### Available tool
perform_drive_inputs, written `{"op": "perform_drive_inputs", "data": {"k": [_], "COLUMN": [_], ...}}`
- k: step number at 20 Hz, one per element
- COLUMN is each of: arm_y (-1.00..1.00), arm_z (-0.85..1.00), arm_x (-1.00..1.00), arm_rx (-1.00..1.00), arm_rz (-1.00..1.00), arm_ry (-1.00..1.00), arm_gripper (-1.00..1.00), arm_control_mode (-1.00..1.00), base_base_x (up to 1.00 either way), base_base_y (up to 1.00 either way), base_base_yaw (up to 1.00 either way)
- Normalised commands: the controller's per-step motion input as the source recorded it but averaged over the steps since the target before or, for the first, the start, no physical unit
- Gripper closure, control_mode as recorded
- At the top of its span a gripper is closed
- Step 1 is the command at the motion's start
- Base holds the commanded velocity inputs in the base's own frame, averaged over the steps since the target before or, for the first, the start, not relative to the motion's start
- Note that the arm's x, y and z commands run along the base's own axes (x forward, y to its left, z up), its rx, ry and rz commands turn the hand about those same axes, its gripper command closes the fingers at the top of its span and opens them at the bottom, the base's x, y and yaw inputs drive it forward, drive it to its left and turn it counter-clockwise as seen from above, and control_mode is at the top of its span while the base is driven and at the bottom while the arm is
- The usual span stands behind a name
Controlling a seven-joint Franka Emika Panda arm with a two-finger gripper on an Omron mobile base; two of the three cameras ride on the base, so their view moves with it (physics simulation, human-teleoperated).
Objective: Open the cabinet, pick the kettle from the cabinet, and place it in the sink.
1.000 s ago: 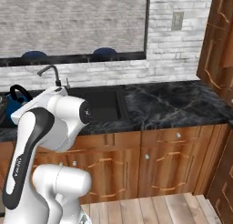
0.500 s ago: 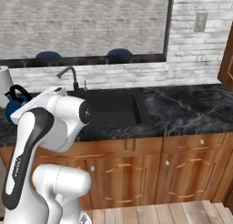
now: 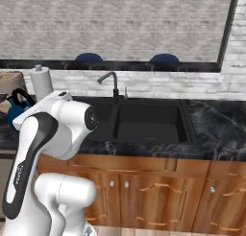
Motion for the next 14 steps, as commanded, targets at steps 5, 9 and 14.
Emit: {"op": "perform_drive_inputs", "data": {"k": [5,9,14], "arm_y": [0.00,0.00,0.00], "arm_z": [0.00,0.00,0.00], "arm_x": [0.00,0.00,0.00], "arm_rx": [0.00,0.00,0.00], "arm_rz": [0.00,0.00,0.00], "arm_ry": [0.00,0.00,0.00], "arm_gripper": [1.00,1.00,1.00], "arm_control_mode": [1.00,1.00,1.00], "base_base_x": [0.42,0.48,0.13], "base_base_y": [0.22,0.01,0.03], "base_base_yaw": [0.31,0.15,0.07]}}
